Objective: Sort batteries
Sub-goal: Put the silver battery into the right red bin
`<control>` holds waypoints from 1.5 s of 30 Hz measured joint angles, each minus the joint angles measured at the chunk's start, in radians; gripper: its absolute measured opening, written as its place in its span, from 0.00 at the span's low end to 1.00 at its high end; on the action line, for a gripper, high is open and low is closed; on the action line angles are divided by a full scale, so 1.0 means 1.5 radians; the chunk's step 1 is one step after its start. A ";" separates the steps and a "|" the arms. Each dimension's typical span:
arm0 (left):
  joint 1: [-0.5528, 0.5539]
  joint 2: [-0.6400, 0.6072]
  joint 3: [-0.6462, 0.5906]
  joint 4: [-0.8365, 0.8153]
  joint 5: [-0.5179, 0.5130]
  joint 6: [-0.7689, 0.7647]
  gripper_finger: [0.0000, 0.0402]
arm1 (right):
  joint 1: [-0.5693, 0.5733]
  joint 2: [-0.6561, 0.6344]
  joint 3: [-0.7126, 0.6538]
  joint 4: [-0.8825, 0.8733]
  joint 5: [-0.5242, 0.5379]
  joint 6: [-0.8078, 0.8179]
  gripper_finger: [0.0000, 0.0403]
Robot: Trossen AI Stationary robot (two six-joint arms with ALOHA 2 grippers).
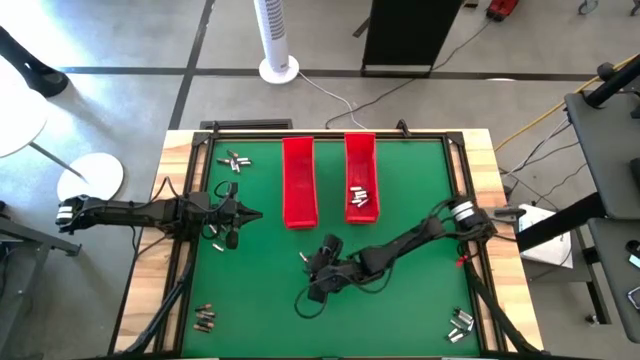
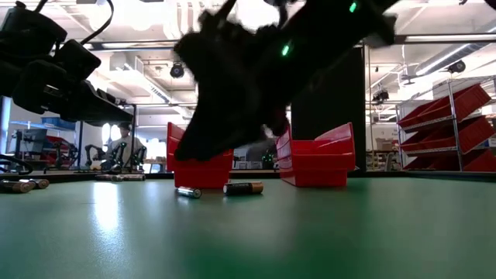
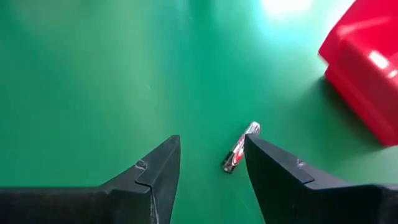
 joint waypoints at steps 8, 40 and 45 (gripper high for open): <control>0.000 0.000 0.000 0.000 0.000 0.000 0.00 | -0.022 0.040 0.021 -0.002 0.034 0.041 0.38; 0.000 0.000 0.000 0.000 0.000 0.000 0.00 | 0.001 0.051 0.024 -0.022 -0.132 -0.032 0.06; 0.000 0.000 0.000 0.000 0.000 0.000 0.00 | 0.006 0.051 0.034 -0.033 -0.134 -0.051 0.07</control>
